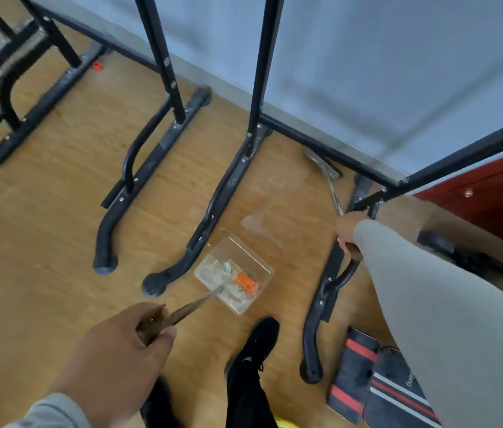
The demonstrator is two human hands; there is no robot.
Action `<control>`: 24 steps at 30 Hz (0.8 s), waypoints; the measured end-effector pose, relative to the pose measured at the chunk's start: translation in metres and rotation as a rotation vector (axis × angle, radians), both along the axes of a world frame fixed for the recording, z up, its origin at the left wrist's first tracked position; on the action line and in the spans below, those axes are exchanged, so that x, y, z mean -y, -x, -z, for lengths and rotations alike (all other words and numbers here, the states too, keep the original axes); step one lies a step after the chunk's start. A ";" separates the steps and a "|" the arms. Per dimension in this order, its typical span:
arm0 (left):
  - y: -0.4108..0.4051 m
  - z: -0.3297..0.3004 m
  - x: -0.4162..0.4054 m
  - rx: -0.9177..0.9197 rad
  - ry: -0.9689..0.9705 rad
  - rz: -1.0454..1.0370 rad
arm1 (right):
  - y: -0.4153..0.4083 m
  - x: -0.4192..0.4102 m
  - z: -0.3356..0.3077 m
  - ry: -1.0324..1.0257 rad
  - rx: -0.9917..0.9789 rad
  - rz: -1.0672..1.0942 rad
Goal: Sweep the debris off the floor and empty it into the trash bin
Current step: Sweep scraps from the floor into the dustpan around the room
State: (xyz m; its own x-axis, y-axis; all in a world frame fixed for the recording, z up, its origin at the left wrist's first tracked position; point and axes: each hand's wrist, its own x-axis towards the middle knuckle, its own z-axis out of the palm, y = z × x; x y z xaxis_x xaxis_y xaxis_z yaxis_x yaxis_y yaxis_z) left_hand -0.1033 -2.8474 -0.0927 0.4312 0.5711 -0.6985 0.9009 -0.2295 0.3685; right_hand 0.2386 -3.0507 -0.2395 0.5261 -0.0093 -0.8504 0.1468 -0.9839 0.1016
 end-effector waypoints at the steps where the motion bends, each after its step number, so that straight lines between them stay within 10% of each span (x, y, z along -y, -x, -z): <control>1: 0.001 0.004 -0.001 -0.003 -0.003 -0.012 | 0.004 0.000 0.012 -0.039 -0.004 0.003; 13: 0.034 -0.009 -0.015 -0.088 0.008 0.009 | 0.189 0.142 -0.086 -0.199 -0.133 0.210; 19: 0.049 -0.010 -0.020 -0.081 0.018 0.014 | 0.143 0.122 -0.115 -0.271 0.089 0.415; 24: 0.049 -0.005 -0.020 -0.086 0.025 -0.044 | 0.034 0.004 -0.050 -0.179 0.144 0.071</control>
